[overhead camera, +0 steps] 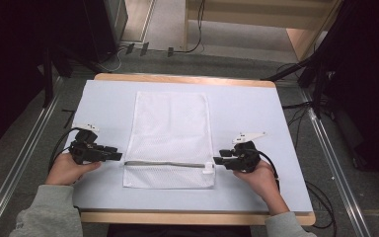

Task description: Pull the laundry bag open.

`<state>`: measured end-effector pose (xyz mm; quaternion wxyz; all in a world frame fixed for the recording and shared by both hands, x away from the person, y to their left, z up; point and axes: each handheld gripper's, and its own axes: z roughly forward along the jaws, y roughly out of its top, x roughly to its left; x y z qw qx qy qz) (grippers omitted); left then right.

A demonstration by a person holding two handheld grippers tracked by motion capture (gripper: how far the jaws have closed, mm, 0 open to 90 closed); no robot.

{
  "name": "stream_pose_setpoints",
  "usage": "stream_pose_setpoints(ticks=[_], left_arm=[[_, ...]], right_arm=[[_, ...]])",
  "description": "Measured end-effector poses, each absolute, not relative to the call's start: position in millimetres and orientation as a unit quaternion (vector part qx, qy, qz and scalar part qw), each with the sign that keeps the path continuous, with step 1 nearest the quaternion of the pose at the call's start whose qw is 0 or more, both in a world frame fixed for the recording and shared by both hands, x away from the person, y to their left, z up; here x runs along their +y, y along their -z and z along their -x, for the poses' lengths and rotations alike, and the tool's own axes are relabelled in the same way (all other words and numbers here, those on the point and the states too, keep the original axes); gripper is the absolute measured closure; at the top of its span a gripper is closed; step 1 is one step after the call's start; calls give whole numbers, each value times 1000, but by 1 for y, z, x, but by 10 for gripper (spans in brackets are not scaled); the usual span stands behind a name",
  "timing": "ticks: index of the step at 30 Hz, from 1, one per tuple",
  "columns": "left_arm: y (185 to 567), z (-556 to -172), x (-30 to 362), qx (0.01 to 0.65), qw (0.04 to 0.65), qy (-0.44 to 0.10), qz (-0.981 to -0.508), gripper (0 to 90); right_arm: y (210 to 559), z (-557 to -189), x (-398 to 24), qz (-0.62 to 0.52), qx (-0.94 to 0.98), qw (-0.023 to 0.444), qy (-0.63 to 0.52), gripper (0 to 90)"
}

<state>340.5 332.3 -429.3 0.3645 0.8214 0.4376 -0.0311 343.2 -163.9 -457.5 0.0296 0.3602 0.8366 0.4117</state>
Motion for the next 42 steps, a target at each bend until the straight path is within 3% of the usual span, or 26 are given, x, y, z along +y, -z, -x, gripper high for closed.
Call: stream_pose_setpoints(ticks=[12, 20, 42], left_arm=[[431, -347, 341, 458, 372, -13, -807, 409], [434, -350, 348, 486, 358, -43, -796, 384], [439, -352, 352, 500, 348, -35, -792, 365]], right_arm=[[459, -349, -175, -371, 833, 52, -408, 474], [463, -357, -186, -391, 829, 78, -391, 426], [468, -361, -190, -413, 823, 89, -380, 371]])
